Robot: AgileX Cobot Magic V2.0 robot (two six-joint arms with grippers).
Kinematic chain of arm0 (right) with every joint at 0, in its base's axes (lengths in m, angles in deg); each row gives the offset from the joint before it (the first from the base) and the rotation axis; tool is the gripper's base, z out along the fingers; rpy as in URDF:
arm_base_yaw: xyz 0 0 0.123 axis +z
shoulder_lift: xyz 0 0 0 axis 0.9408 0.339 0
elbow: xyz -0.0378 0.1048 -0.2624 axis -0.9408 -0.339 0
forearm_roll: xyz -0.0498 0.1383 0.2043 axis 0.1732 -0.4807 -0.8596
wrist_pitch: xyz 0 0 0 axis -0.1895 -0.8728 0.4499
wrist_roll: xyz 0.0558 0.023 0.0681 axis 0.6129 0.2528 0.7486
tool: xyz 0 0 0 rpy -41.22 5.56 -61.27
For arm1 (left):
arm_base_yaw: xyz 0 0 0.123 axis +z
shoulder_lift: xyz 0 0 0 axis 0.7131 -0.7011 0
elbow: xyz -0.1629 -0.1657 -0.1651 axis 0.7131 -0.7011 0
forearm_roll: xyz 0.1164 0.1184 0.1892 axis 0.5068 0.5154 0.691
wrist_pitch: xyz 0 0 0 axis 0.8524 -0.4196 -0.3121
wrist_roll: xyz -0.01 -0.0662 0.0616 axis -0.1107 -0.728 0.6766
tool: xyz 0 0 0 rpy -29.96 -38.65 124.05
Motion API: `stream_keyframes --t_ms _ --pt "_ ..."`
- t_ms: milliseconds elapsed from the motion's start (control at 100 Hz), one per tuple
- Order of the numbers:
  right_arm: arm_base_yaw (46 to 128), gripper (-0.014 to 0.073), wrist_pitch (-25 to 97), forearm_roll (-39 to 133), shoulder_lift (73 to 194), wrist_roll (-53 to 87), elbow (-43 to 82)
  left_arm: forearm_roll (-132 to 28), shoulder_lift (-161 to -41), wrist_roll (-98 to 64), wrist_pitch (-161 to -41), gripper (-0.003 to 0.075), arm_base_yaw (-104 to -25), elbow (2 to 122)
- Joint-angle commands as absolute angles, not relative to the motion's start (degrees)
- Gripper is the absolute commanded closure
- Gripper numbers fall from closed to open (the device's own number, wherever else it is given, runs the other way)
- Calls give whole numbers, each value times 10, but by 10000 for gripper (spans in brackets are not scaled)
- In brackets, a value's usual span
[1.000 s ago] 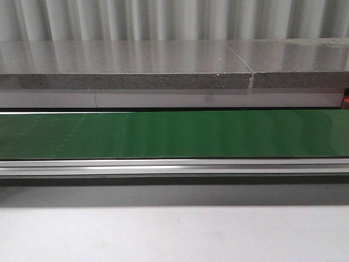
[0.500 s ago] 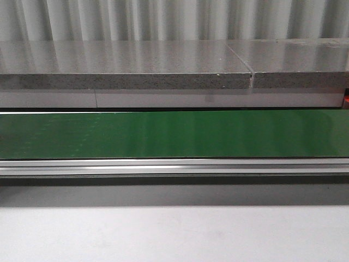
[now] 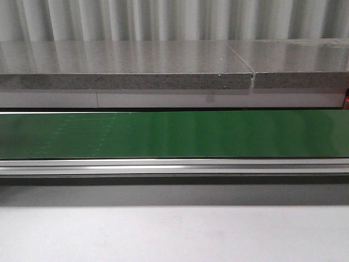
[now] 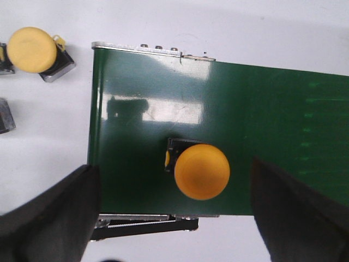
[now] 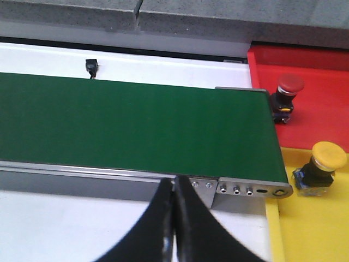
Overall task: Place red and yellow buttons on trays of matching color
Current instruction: 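Set the yellow button on the belt and open the left gripper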
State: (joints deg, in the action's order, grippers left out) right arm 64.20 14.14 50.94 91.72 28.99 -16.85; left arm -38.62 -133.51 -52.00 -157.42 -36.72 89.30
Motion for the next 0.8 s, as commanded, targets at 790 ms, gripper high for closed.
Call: stream_keyframes --t_ms 790 --pt "643 660 180 505 923 289 -154 -310 -1251 -615 -1575 174 -138 731"
